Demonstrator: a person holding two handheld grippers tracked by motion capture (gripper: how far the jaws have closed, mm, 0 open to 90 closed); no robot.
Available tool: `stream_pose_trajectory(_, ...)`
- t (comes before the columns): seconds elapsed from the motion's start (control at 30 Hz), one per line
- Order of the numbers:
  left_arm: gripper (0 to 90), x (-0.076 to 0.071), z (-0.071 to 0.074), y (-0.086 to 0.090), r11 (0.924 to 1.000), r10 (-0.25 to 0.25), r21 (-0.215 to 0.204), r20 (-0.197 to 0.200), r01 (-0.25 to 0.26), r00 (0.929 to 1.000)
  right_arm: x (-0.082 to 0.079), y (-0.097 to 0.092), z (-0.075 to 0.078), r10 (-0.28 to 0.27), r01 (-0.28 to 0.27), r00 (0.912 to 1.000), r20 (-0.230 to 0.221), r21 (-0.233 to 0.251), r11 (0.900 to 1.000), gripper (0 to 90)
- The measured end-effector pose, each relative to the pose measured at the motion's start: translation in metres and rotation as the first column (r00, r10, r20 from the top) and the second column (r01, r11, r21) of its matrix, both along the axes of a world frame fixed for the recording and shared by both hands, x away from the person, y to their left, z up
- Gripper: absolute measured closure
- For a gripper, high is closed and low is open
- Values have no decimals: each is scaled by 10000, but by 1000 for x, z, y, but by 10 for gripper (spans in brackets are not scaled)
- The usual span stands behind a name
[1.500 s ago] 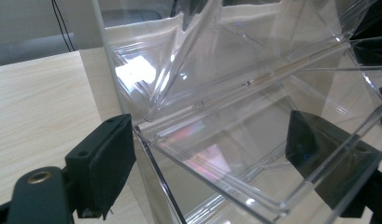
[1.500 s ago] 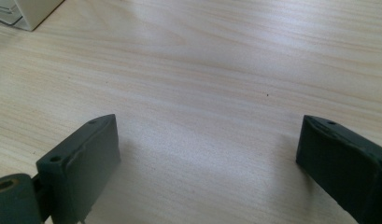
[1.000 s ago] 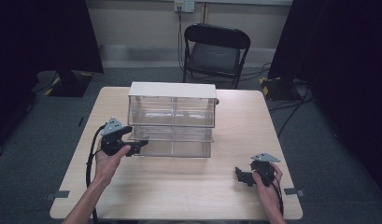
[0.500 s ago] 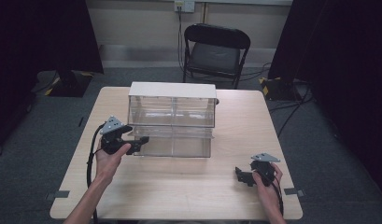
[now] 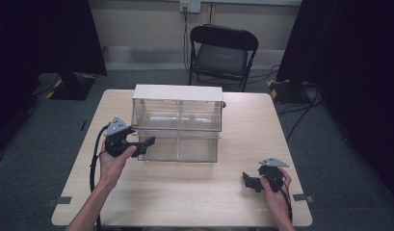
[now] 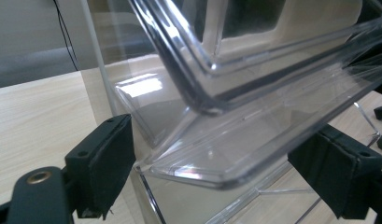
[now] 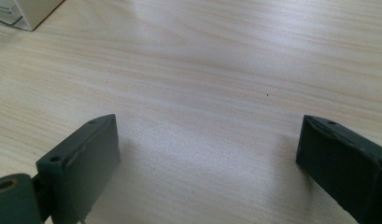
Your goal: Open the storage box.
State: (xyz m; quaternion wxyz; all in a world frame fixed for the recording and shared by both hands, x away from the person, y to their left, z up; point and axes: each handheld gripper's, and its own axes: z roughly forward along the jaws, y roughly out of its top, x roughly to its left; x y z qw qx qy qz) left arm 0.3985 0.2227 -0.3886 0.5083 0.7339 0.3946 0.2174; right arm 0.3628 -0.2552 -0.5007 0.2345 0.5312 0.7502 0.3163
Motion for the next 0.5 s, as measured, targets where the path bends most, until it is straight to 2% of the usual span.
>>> stream_pose_trajectory(0.4,146,0,1,1,10000,-85,-36,-45,85,10000,0,0,0,2,-2,10000,-1,1,10000,53)
stream_pose_trajectory(0.5,105,0,4,0,9998,-134,-128,-90,133,9999,0,0,0,-3,3,10000,-2,0,10000,54)
